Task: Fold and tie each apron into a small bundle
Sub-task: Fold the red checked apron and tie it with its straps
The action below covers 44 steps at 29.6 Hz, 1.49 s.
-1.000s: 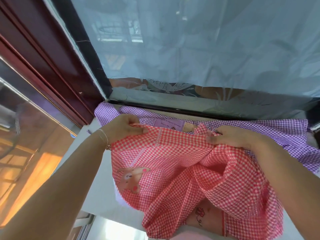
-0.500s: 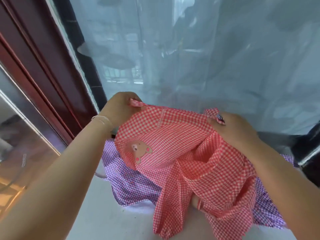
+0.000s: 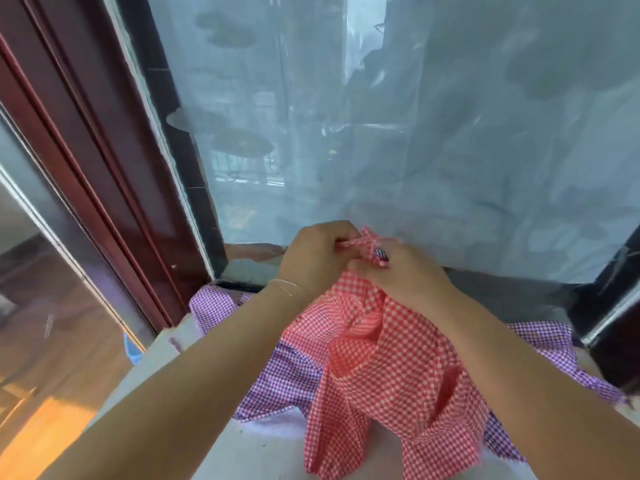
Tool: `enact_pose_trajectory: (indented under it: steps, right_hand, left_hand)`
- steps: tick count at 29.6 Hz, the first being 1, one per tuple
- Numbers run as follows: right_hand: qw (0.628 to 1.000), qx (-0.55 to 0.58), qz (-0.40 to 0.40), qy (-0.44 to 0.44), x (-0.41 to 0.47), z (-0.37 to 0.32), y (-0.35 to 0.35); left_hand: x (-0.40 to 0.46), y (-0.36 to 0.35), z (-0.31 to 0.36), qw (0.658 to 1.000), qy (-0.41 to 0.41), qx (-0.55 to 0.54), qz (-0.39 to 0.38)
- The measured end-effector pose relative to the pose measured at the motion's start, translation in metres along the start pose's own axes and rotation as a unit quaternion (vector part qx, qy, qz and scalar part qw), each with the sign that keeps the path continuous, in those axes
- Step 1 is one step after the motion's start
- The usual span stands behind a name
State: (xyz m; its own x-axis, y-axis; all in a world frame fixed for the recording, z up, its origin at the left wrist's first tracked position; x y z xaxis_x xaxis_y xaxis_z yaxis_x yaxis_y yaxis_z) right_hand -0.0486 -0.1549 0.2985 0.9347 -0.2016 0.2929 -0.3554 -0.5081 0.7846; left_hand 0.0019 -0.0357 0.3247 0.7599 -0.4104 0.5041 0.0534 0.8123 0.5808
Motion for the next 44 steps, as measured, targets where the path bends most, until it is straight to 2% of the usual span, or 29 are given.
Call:
enact_pose_trajectory:
  steps: [3, 6, 8, 10, 11, 13, 15, 18, 20, 23, 25, 27, 29, 30, 31, 33, 34, 35, 37, 39, 40, 41, 42, 43, 44]
  right_hand:
    - [0.997, 0.01, -0.075, 0.01, -0.005, 0.002, -0.008]
    - [0.989, -0.081, -0.093, 0.085, -0.016, -0.004, -0.019]
    - [0.976, -0.15, -0.082, 0.138, -0.022, -0.01, -0.028]
    - [0.972, -0.171, -0.054, 0.152, -0.022, -0.008, -0.028]
    - [0.978, -0.152, -0.039, 0.139, -0.019, -0.005, -0.024]
    - [0.994, -0.076, -0.008, 0.079, -0.014, 0.004, -0.012]
    - [0.998, -0.024, 0.018, 0.046, -0.009, 0.011, -0.004]
    - [0.997, 0.015, 0.067, 0.024, -0.006, 0.014, 0.01]
    - [0.994, 0.032, 0.109, 0.001, -0.005, 0.02, 0.022]
    - [0.984, 0.043, 0.169, -0.046, -0.006, 0.038, 0.043]
    - [0.974, 0.057, 0.202, -0.078, -0.005, 0.058, 0.054]
    - [0.967, 0.072, 0.218, -0.11, -0.002, 0.081, 0.059]
    - [0.963, 0.074, 0.216, -0.142, -0.001, 0.102, 0.057]
    - [0.961, 0.077, 0.213, -0.159, 0.0, 0.11, 0.053]
    - [0.958, 0.083, 0.207, -0.179, -0.002, 0.119, 0.049]
    - [0.952, 0.083, 0.191, -0.223, -0.007, 0.139, 0.04]
    - [0.95, 0.074, 0.181, -0.244, -0.01, 0.149, 0.036]
    - [0.947, 0.064, 0.175, -0.262, -0.013, 0.16, 0.032]
    - [0.943, 0.046, 0.166, -0.285, -0.018, 0.176, 0.026]
    - [0.94, 0.029, 0.159, -0.3, -0.022, 0.185, 0.022]
    - [0.939, 0.025, 0.159, -0.304, -0.022, 0.188, 0.02]
    - [0.938, 0.024, 0.162, -0.306, -0.023, 0.192, 0.02]
    - [0.937, 0.023, 0.165, -0.307, -0.022, 0.193, 0.02]
    - [0.937, 0.023, 0.165, -0.308, -0.02, 0.194, 0.02]
    - [0.936, 0.019, 0.164, -0.309, -0.02, 0.195, 0.021]
  left_hand:
    - [-0.009, -0.013, 0.005, 0.991, -0.029, -0.064, -0.11]
    - [-0.023, -0.024, 0.003, 0.977, -0.031, -0.058, -0.201]
    - [-0.028, -0.023, 0.004, 0.977, -0.021, -0.086, -0.195]
    - [-0.031, -0.018, -0.002, 0.981, 0.001, -0.102, -0.166]
    - [-0.035, -0.016, -0.009, 0.986, 0.007, -0.069, -0.154]
    - [-0.044, -0.013, -0.026, 0.989, -0.022, 0.072, -0.128]
    - [-0.056, -0.017, -0.045, 0.969, -0.044, 0.215, -0.114]
    - [-0.068, -0.008, -0.1, 0.939, 0.086, 0.319, -0.099]
    - [-0.074, 0.012, -0.141, 0.928, 0.167, 0.33, -0.04]
    - [-0.093, 0.049, -0.204, 0.919, 0.306, 0.231, 0.088]
    - [-0.115, 0.07, -0.248, 0.887, 0.409, 0.103, 0.189]
    - [-0.127, 0.075, -0.271, 0.855, 0.46, -0.014, 0.24]
    - [-0.122, 0.067, -0.268, 0.842, 0.455, -0.154, 0.244]
    - [-0.119, 0.065, -0.264, 0.847, 0.435, -0.203, 0.229]
    - [-0.112, 0.061, -0.253, 0.835, 0.414, -0.293, 0.213]
    - [-0.094, 0.052, -0.229, 0.808, 0.355, -0.452, 0.132]
    - [-0.089, 0.05, -0.216, 0.783, 0.336, -0.516, 0.087]
    - [-0.082, 0.051, -0.207, 0.798, 0.298, -0.523, 0.045]
    - [-0.073, 0.054, -0.189, 0.846, 0.244, -0.473, -0.035]
    - [-0.065, 0.057, -0.181, 0.901, 0.22, -0.367, -0.075]
    - [-0.062, 0.057, -0.186, 0.934, 0.216, -0.27, -0.094]
    - [-0.058, 0.056, -0.188, 0.964, 0.202, -0.121, -0.126]
    - [-0.055, 0.058, -0.195, 0.969, 0.168, 0.083, -0.162]
    - [-0.055, 0.058, -0.195, 0.934, 0.123, 0.265, -0.203]
    - [-0.058, 0.058, -0.196, 0.888, 0.089, 0.382, -0.239]
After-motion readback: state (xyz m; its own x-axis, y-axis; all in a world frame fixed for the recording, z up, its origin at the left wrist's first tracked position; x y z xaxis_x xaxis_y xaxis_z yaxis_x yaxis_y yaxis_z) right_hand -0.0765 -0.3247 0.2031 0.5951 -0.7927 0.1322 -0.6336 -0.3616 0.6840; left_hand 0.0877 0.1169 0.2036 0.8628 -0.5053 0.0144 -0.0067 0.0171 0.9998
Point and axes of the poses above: each hand's wrist, its own x-axis towards the middle knuckle, its own y-axis out of the back of the hand, z = x × y, the point moved 8 cm from there along x, towards the middle knuckle, and after that the axes turned 6 degrees about z, right-handed, at the moved point
